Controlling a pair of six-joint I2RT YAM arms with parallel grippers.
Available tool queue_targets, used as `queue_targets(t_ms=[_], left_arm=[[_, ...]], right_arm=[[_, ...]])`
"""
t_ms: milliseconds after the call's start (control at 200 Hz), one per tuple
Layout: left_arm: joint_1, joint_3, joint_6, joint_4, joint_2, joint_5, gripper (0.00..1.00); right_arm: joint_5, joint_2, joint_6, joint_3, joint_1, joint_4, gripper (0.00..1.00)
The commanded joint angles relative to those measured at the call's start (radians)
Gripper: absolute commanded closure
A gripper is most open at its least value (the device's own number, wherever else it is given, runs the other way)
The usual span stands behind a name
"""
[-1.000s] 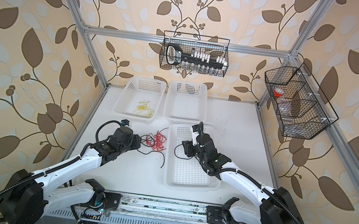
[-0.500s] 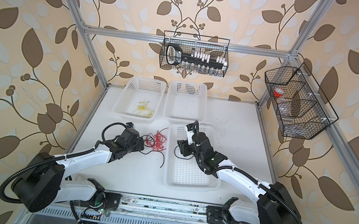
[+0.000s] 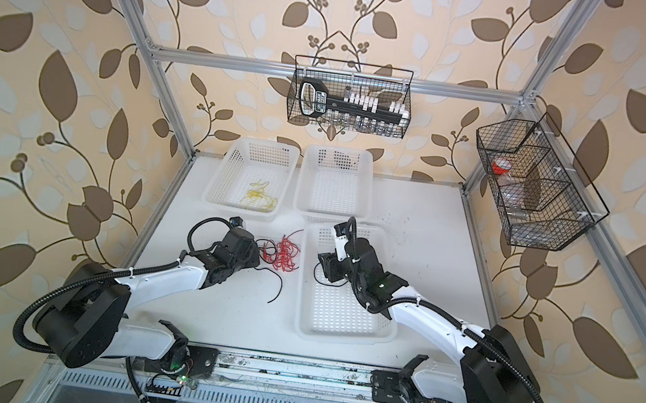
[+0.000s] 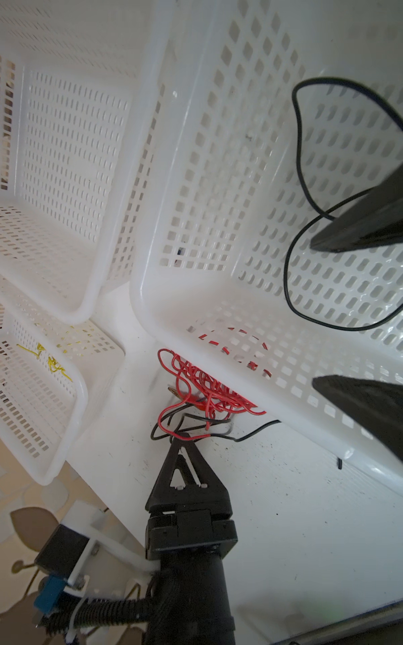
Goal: Untangle the cables
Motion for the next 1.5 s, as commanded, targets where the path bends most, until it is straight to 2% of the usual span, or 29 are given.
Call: queue_targets(t_ms=[0,110,440,865,1130,1340,1500], left_arm=[[0.009,0.036,0.027,0.045,-0.013,-0.028,0.51],[0.009,0.038,0.035,0.05,0.005,-0.027,0.56],[0.017,0.035,0.042,0.02,0.06,-0.034,0.57],[0.038,-0.031,0.013,0.071,0.079,-0.053,0.62],[0.042,-0.008,0.02,0.112,0.123,-0.061,0.65],[0.043,0.039,0.008,0.101,0.185,-0.058,0.79],[0.043,0.048,0.001,0.086,0.173,-0.063,0.94]], right_arm=[[-0.021,0.019,-0.003,0.038,0.006,0.001,0.43],[-0.031,0.028,-0.002,0.04,0.006,0.003,0.44],[-0.036,0.027,-0.003,0.042,0.006,-0.002,0.44],[-0.043,0.037,0.006,0.036,0.009,0.004,0.45],[-0.038,0.032,0.01,0.032,0.013,0.002,0.45],[-0.043,0.036,0.017,0.033,0.018,0.004,0.45],[-0.041,0.036,0.018,0.037,0.02,0.006,0.45]])
